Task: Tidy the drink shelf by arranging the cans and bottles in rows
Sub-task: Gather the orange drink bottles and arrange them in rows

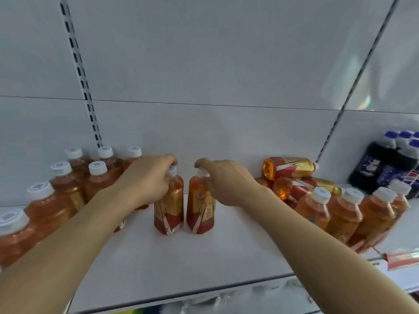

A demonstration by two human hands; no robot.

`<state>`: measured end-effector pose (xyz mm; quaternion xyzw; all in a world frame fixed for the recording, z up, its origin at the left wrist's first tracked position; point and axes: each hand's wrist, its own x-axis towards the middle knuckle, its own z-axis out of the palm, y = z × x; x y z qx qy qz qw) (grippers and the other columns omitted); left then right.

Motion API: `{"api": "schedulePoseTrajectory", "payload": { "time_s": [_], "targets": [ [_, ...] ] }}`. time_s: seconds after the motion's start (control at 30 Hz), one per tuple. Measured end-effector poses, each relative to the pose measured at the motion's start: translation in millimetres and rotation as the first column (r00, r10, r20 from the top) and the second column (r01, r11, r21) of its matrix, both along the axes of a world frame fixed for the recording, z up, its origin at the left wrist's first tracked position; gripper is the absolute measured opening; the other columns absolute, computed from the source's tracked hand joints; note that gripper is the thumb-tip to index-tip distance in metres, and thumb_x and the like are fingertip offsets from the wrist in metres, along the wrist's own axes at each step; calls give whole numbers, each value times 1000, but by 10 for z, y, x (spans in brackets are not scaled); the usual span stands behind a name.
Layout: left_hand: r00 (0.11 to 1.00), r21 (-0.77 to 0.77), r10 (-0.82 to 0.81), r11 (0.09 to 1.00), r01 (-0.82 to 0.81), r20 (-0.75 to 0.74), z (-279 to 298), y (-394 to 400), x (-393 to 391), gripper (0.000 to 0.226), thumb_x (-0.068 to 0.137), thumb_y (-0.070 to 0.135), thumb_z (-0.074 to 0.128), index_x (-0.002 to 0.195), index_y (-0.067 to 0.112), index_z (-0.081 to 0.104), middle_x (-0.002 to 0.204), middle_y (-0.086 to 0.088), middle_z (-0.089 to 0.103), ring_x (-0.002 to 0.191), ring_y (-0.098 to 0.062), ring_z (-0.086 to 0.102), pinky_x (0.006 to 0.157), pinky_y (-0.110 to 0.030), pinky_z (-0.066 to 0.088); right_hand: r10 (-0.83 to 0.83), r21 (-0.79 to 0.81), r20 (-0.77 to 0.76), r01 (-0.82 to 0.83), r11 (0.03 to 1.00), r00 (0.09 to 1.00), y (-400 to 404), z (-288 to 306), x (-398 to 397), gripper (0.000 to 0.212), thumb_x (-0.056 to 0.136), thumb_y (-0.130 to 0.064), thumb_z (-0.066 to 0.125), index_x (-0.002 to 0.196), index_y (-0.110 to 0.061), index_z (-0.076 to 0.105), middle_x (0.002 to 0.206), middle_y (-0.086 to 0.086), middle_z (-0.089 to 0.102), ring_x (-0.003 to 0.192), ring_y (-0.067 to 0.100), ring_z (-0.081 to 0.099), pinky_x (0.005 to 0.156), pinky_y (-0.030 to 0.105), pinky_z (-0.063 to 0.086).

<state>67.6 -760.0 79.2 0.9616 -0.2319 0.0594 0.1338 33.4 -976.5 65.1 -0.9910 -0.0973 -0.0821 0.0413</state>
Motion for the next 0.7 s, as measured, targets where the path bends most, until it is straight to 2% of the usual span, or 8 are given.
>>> {"api": "schedulePoseTrajectory", "payload": {
  "time_s": [0.13, 0.23, 0.37, 0.5, 0.6, 0.7],
  "targets": [
    [1000, -80, -10, 997, 8, -25, -40, 144, 132, 44, 106, 16, 52, 148, 25, 53, 146, -3, 63, 126, -22, 62, 97, -34, 52, 4, 64, -29, -2, 998, 1000, 79, -50, 167, 39, 112, -35, 45, 151, -34, 42, 139, 2, 66, 115, 31, 66, 84, 43, 56],
    [998, -96, -56, 994, 56, 5, -122, 141, 156, 45, 105, 22, 56, 149, 23, 52, 148, -2, 60, 127, -21, 61, 99, -36, 52, 4, 111, -50, 2, 994, 999, 41, -83, 132, 43, 112, -39, 41, 155, -36, 38, 144, 1, 62, 119, 31, 65, 94, 48, 57],
    [982, -141, -99, 982, 123, 163, -157, -49, 83, 55, 103, 32, 61, 154, 19, 45, 156, -3, 49, 141, -27, 46, 112, -43, 45, 12, 34, -8, -12, 999, 1000, -55, -40, -60, 55, 113, -45, 40, 165, -35, 26, 154, 2, 55, 136, 31, 55, 112, 48, 45],
    [917, -235, -237, 918, 319, 322, -71, -527, -222, 47, 102, 27, 63, 146, 13, 55, 143, -7, 60, 133, -32, 52, 108, -47, 46, -103, -6, 86, 104, 995, 991, -433, 141, -465, 57, 109, -40, 49, 164, -30, 34, 158, 3, 52, 146, 29, 46, 120, 50, 37],
    [898, -269, -343, 869, 415, 277, -62, -955, -461, 47, 101, 37, 59, 143, 17, 57, 137, -4, 64, 127, -30, 56, 104, -47, 48, -198, -19, 142, 203, 979, 970, -890, 250, -864, 52, 107, -37, 50, 158, -30, 44, 149, 2, 60, 141, 29, 51, 118, 50, 39],
    [872, -273, -451, 829, 489, 191, -84, -1398, -704, 53, 99, 52, 52, 142, 21, 55, 135, -4, 65, 124, -30, 59, 103, -46, 49, -301, -43, 165, 312, 949, 939, -1402, 353, -1260, 48, 109, -38, 47, 156, -33, 47, 144, 1, 64, 137, 28, 53, 116, 46, 40]
  ]
}}
